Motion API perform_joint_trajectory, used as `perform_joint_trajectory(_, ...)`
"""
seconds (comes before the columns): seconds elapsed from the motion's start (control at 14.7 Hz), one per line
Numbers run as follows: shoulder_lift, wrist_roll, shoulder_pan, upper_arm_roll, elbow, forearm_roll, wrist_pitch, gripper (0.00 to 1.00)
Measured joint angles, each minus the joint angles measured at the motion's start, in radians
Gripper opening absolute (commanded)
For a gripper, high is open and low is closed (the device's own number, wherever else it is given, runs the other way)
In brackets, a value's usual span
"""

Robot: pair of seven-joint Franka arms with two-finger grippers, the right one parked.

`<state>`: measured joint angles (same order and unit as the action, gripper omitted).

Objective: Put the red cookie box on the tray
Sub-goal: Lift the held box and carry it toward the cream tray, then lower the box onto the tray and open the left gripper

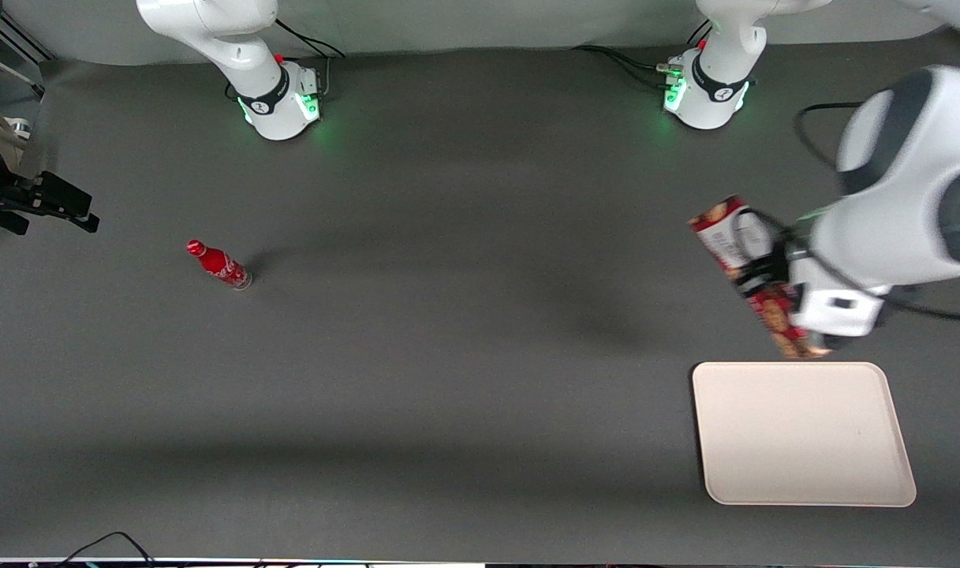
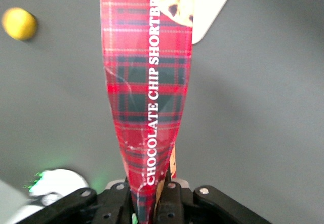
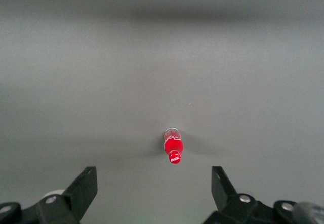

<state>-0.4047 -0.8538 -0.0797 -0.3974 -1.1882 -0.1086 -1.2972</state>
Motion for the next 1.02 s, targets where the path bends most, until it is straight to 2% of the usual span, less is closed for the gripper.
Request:
perform_joint_trajectory(0.14, 0.001, 0.183, -0.006, 0.094, 0.087, 0.001, 0.086, 0.0)
perform_joint_trajectory(0.34, -0.003, 0.474, -0.007, 0.257, 0.119, 0.004, 0.083, 0.0)
perform_joint_trajectory(0.48, -0.031, 0.671, -0.01, 0.362, 0.115, 0.004, -0.002, 0.0)
perform_joint_trajectory(0.68, -0.141, 0.928, -0.023, 0.48, 0.101, 0.009, -0.193, 0.0)
perform_joint_trajectory(0.82, -0.24, 1.013, -0.036, 0.517, 0.094, 0.015, -0.332, 0.0)
perform_joint_trajectory(1.02, -0.366, 1.035, -0.044, 0.523, 0.082, 0.021, -0.499, 0.0)
